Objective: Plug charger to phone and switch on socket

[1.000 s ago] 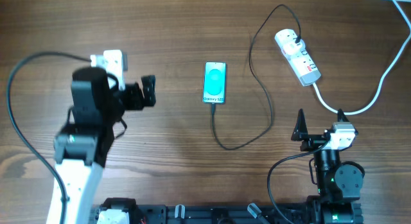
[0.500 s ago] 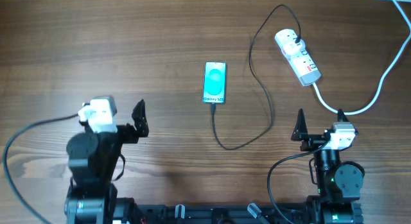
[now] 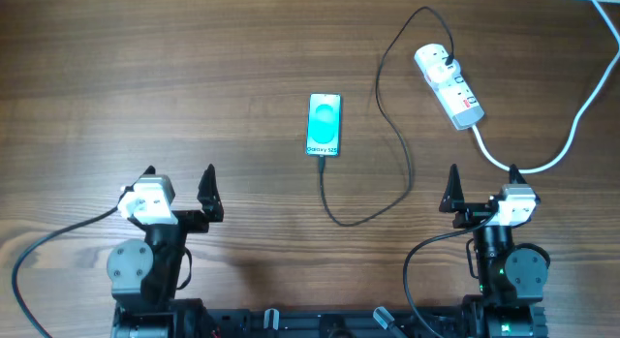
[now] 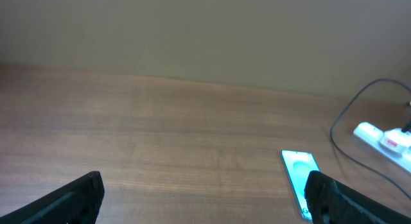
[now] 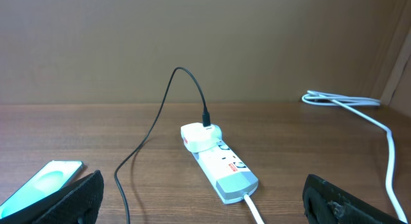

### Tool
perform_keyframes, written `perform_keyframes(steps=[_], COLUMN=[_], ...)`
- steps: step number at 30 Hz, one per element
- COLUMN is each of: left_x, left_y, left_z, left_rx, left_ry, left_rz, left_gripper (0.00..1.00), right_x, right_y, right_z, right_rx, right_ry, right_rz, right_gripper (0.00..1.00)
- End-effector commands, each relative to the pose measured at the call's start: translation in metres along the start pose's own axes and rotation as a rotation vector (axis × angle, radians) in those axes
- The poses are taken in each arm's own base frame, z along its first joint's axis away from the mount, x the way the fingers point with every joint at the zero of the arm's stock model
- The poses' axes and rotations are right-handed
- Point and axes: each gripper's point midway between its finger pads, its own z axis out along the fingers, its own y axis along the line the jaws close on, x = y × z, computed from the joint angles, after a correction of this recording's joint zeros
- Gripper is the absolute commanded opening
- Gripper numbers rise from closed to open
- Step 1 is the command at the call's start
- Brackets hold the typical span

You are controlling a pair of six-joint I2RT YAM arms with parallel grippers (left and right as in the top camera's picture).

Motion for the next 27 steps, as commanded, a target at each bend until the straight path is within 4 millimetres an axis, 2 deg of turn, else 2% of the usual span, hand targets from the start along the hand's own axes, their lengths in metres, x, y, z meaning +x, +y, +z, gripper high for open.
perform_keyframes(steps=[1, 7, 14, 23, 27], left_x=[0.007, 0.003, -0.003, -0.013, -0.010], left_y=[0.005, 0.007, 0.024, 0.023, 0.023], left_z=[0.001, -0.001, -0.006, -0.006, -0.004], left_rx=[-0.009, -0.013, -0.113, -0.095, -0.085], left_ry=[-0.052, -0.144, -0.189, -0.299, -0.314], left_rz=[-0.024, -0.033, -0.047, -0.044, -0.043], left_gripper=[1.00, 1.00, 1.00, 1.00, 1.00], right_x=[-0.001, -0.001, -0.001, -0.001, -0.001], right_y=[-0.003, -0.003, -0.003, -0.003, -0.003], right_z=[0.000, 0.000, 0.000, 0.000, 0.000], right_rx=[0.014, 0.014, 0.014, 0.014, 0.014], right_ry=[-0.007, -0.007, -0.007, -0.007, -0.007], right_rz=[-0.004, -0.004, -0.003, -0.004, -0.004], right_gripper=[1.00, 1.00, 1.00, 1.00, 1.00])
